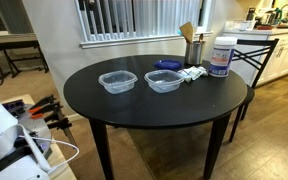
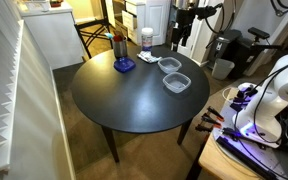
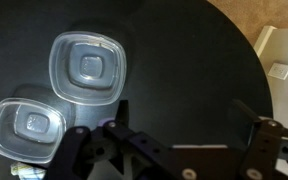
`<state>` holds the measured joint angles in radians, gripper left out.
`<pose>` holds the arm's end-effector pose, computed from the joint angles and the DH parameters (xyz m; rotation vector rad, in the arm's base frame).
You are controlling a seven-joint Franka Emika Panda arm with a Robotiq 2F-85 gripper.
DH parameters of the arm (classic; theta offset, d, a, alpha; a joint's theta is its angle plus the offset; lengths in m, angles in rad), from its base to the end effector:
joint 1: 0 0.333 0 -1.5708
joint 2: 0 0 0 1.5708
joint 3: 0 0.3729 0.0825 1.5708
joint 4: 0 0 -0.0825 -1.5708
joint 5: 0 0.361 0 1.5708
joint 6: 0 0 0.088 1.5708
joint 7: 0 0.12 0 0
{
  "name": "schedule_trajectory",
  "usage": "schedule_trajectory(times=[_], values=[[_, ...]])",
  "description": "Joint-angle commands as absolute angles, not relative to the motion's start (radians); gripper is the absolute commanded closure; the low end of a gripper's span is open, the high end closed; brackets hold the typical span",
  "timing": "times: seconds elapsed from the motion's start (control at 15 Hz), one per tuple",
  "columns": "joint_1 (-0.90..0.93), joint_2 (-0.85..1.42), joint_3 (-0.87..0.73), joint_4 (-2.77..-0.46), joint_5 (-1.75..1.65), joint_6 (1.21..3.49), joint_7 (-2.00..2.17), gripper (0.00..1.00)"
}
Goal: Put the bowl closest to you in the bowl furthest to you
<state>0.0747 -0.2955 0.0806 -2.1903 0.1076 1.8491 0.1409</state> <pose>0.4145 0.0786 0.5530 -3.0684 0.0331 0.0879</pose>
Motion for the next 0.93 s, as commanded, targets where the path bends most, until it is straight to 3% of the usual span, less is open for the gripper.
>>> schedule_trajectory(times=[0.0, 0.87], values=[[0.060, -0.272, 0.052, -2.208, 0.131, 1.869, 0.096, 0.00], [0.060, -0.258, 0.051, -2.194, 0.109, 1.849, 0.120, 0.00]])
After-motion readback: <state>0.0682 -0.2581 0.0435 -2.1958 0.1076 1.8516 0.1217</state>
